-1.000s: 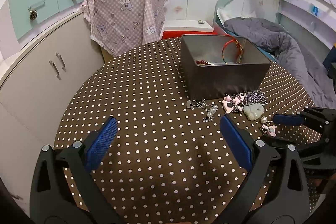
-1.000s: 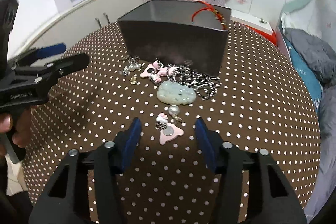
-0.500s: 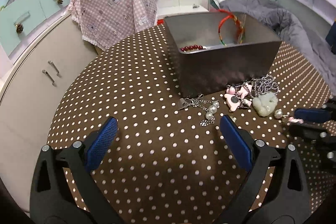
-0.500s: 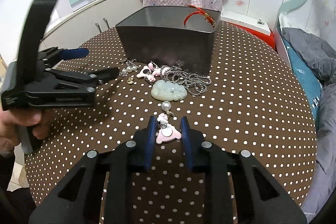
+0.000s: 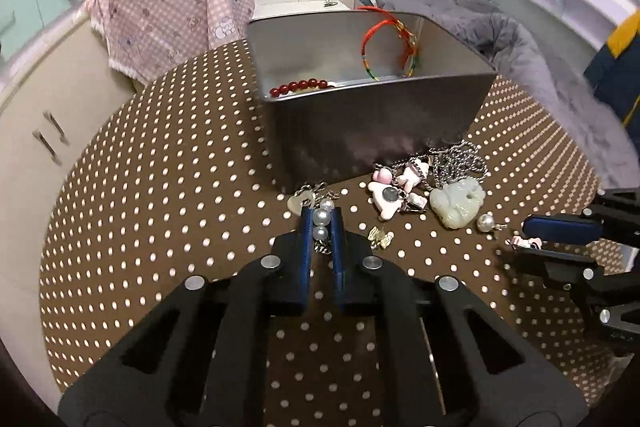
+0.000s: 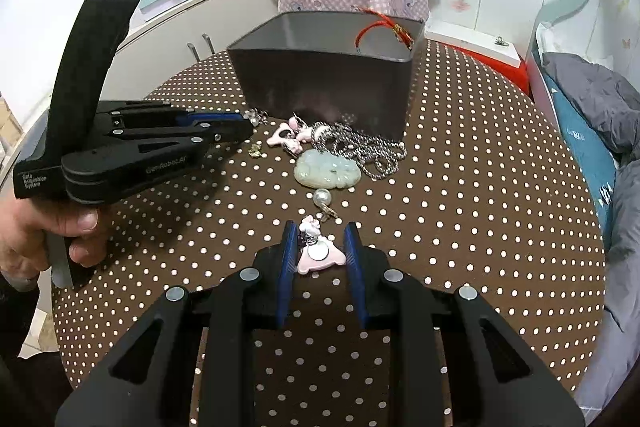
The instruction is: Organize jewelry
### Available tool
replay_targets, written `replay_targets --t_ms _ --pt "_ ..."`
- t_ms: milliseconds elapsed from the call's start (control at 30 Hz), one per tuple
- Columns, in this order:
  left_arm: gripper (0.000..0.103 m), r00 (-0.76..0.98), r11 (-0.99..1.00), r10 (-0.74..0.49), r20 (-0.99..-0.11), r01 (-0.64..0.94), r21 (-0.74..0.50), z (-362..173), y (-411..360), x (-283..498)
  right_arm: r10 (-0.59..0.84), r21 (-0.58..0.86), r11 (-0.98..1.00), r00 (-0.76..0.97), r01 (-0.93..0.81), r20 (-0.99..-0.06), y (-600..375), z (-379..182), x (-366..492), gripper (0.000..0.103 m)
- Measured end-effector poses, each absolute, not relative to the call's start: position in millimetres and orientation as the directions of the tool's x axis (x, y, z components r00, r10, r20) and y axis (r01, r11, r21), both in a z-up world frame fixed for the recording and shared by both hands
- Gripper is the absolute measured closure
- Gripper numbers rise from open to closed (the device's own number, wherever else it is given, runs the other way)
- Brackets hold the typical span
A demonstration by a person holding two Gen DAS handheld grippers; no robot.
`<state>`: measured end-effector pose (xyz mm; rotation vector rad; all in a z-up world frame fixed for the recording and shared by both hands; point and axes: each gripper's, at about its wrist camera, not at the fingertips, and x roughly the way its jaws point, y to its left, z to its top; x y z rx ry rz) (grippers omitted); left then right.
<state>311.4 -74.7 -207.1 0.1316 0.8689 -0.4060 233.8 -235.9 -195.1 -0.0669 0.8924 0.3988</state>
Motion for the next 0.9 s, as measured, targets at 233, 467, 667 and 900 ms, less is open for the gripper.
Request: replay_targets --t_ms 233,467,667,900 --pt "0.094 0.611 0.915 -0.329 -0.72 0.393 -0.084 -180 -49 294 0.315 0.094 0.923 0.592 -0.374 -0.742 -242 -172 231 0.081" --pt "0.094 0.67 0.906 -0.373 -0.642 0.411 -0.097 -131 -28 284 0.309 0.05 0.922 0.651 -0.383 -0.694 -254 -134 235 0.081" --pt "0.094 0.721 0.898 -0.392 -0.572 0.434 -0.07 -91 -24 277 0.292 -0.005 0.924 0.714 -0.383 -0.636 -259 -95 242 0.081" --pt "0.094 0.764 0.891 -0.413 -0.496 0.452 -0.045 -54 -27 277 0.297 -0.046 0.916 0.75 -0.399 -0.591 -260 -64 255 0.081"
